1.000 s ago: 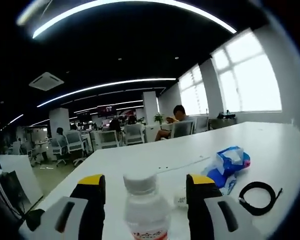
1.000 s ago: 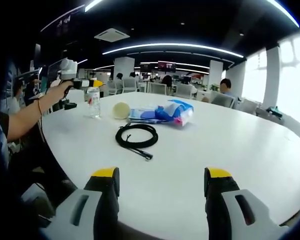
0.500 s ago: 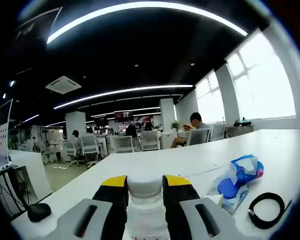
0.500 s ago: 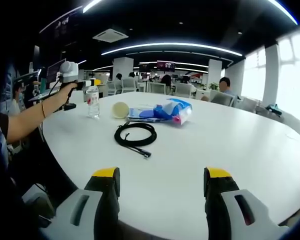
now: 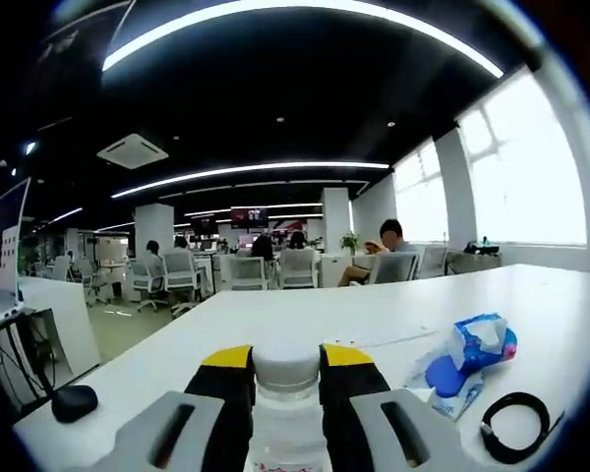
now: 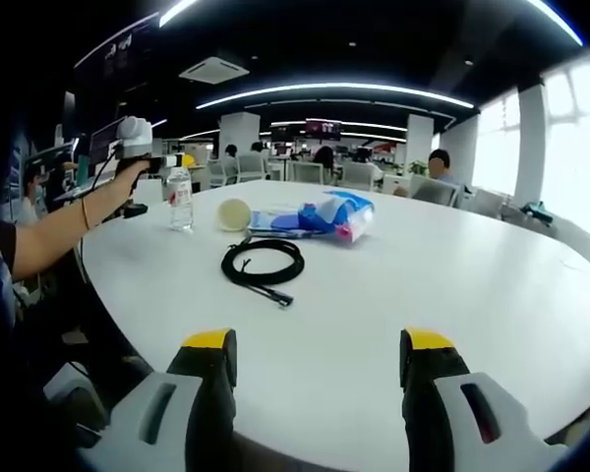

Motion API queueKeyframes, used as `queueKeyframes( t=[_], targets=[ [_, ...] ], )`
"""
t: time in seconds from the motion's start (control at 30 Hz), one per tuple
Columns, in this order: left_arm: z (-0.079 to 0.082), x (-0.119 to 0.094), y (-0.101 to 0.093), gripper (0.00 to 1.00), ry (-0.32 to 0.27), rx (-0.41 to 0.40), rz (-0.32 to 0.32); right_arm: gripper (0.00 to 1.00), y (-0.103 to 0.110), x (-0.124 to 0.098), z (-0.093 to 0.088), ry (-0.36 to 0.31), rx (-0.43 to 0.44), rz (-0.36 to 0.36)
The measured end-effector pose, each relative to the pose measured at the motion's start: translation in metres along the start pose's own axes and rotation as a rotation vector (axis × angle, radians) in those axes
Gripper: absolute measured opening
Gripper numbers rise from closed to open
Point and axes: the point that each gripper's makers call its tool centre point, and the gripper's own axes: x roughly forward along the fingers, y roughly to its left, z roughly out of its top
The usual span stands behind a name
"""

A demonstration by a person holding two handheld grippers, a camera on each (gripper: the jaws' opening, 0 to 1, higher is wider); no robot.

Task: Arrange the tabletop items into an orderly group along one side of the table until the central work area is clear of visible clutter.

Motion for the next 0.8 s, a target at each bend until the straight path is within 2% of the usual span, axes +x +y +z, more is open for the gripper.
queueKeyframes(
  t=[0.37,0.53,0.63,0.8],
  targets=[
    [0.003,0.007,0.004,0.22,0.03,-0.011,-0.045,0.64,-0.009,-0.001,0.003,-0.006,0.015,-0.026],
    [0.021,0.01,0.009,0.22,0.002,-0.019,-0.057,0.64,-0.007,0.003,0.006,-0.004,0.021,-0.03],
    [0.026,0.016,0.012,0.22,0.001,-0.031,-0.06,0.64,-0.004,0.005,0.008,-0.009,0.018,-0.018],
    [0.023,0.025,0.016,0.22,0.014,-0.021,-0.054,0.64,-0.005,0.008,0.009,-0.001,0.008,-0.025]
  ],
)
